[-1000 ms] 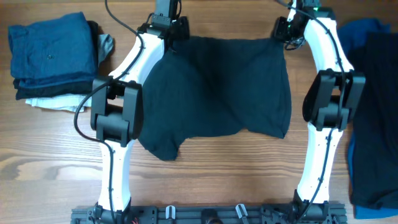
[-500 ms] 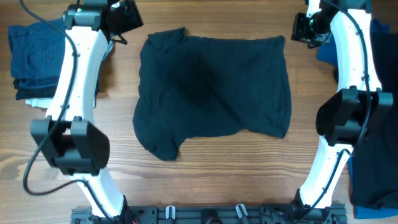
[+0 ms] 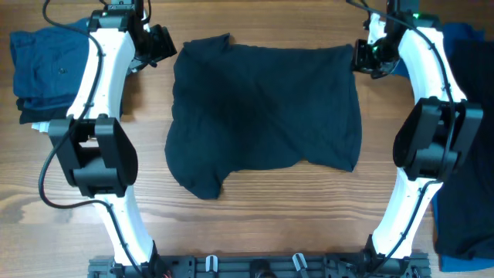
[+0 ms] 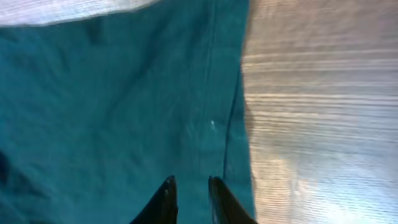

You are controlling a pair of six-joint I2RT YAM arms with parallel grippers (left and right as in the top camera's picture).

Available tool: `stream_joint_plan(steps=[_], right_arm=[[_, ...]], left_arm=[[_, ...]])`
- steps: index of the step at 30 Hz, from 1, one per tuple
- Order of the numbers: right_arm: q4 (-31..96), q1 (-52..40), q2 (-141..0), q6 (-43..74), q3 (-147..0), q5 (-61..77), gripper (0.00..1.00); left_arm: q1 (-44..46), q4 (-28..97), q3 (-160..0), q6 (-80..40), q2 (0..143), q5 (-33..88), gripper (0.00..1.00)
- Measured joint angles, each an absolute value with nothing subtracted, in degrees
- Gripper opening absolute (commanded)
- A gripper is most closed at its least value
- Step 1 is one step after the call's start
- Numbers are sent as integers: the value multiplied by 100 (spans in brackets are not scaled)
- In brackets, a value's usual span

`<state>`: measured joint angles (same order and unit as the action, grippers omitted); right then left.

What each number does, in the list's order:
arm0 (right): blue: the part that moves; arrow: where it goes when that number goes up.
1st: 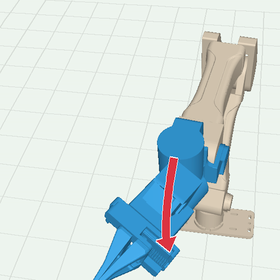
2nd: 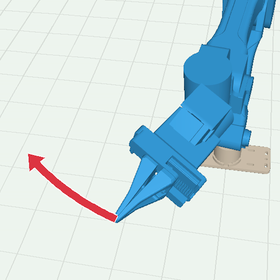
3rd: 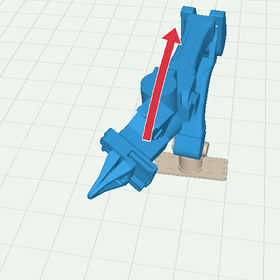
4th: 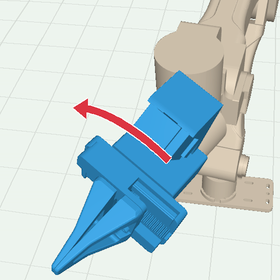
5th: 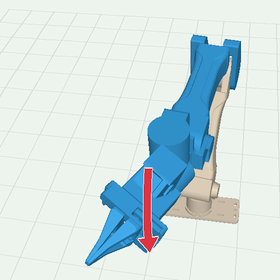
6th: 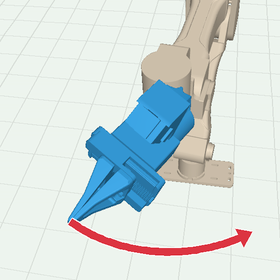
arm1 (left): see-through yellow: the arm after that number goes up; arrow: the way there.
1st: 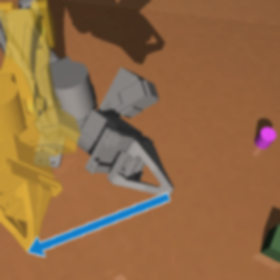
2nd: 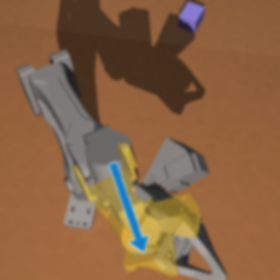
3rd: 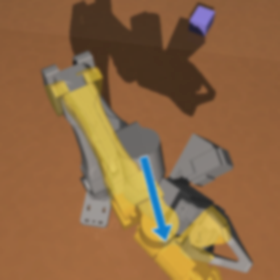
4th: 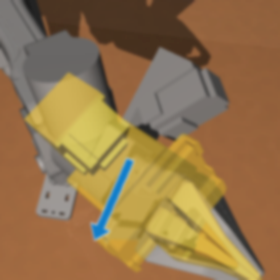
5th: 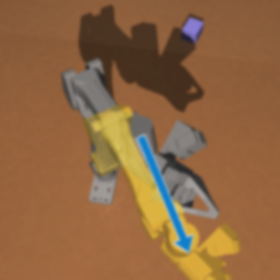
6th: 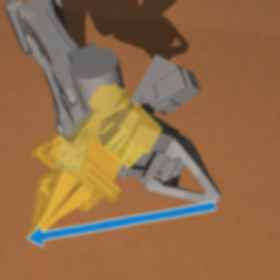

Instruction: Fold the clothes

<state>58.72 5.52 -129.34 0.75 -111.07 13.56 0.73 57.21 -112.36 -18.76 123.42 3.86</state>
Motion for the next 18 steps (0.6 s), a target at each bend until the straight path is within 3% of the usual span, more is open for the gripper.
stream_joint_plan(steps=[18], right_arm=[[4099,552,-12943,78,-10092,1422,29]], left_arm=[[73,5677,-11236,-1787,12492,403,73]])
